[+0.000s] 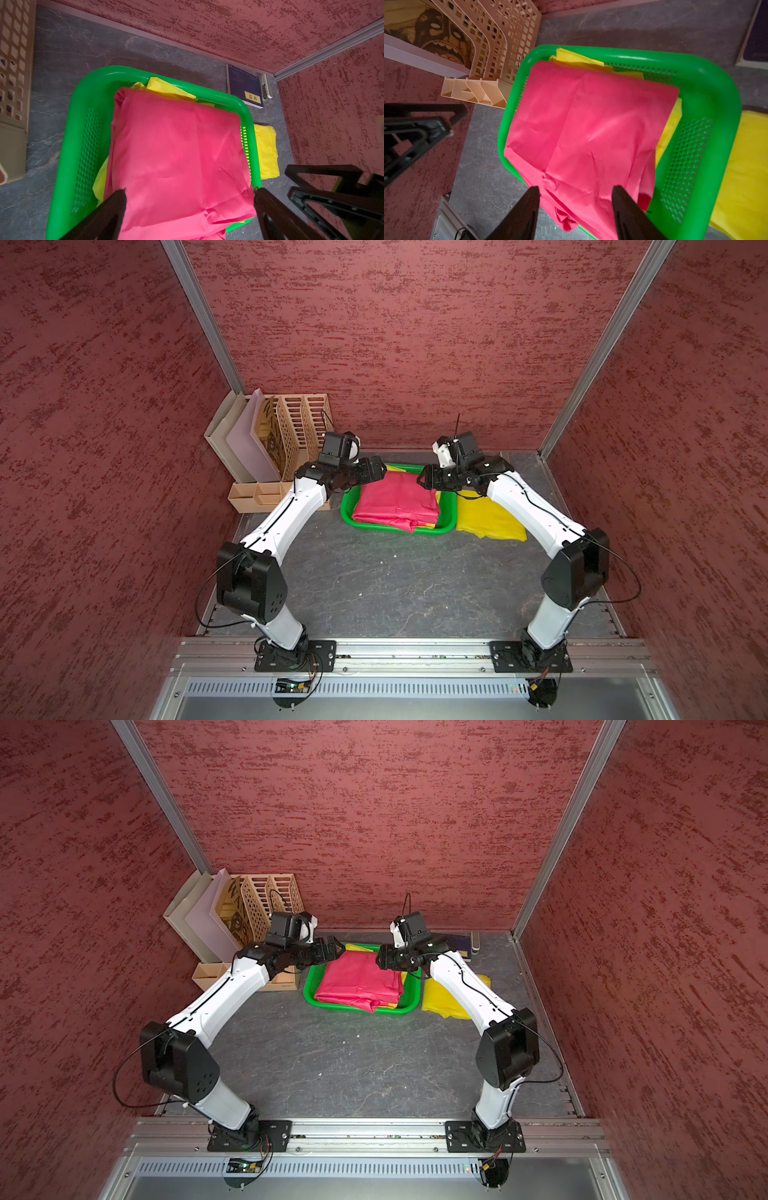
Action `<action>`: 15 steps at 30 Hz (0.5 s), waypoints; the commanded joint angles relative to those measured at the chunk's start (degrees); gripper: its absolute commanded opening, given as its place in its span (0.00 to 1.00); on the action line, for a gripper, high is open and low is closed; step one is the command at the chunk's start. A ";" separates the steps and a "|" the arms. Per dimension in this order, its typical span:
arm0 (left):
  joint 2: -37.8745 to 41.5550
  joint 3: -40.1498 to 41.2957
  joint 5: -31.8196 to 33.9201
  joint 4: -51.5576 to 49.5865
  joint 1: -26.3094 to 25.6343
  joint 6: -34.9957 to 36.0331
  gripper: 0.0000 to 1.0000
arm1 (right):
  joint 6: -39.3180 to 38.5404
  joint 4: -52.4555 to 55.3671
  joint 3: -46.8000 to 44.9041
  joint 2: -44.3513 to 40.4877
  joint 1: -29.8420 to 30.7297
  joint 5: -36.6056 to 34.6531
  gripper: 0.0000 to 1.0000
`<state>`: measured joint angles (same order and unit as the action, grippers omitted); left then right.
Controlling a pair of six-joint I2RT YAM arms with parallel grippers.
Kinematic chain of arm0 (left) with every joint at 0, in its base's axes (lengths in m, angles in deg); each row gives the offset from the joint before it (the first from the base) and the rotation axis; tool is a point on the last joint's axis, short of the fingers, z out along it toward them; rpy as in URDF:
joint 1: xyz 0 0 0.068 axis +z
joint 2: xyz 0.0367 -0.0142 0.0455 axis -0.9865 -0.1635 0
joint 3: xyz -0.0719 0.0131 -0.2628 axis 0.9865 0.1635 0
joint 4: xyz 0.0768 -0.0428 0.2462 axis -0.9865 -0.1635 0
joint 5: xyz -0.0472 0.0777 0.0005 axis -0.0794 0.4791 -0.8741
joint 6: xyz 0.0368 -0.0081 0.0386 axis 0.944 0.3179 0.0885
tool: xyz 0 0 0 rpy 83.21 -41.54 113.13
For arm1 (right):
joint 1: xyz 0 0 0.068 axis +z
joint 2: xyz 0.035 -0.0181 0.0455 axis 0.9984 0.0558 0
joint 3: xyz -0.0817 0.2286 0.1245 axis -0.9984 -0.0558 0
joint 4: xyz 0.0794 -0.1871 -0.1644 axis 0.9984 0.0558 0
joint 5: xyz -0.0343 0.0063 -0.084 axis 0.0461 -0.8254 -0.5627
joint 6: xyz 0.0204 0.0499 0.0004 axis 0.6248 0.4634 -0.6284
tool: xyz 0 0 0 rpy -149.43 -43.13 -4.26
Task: Put the folded raincoat in the basket
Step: Place the raincoat in the basket.
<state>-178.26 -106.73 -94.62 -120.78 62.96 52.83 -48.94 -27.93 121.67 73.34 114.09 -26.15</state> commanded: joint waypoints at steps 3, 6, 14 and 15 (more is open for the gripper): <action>-2.49 1.82 -4.96 3.71 0.66 -2.56 1.00 | 2.43 -1.01 -4.95 -2.79 5.65 0.56 0.51; -3.87 3.37 -10.67 8.22 1.50 -4.79 0.99 | 5.01 -4.12 -9.20 -3.64 7.61 1.07 0.43; -6.04 8.02 -19.18 16.93 4.33 -9.28 0.94 | 8.00 -10.82 -12.82 1.25 10.15 4.94 0.48; -6.20 8.18 -19.25 16.84 4.44 -9.30 0.94 | 7.93 -10.67 -12.36 2.53 10.15 4.96 0.48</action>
<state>-184.40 -98.91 -110.72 -107.78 66.98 44.70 -42.34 -34.84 108.64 73.06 123.86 -23.15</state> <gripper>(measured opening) 0.937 0.479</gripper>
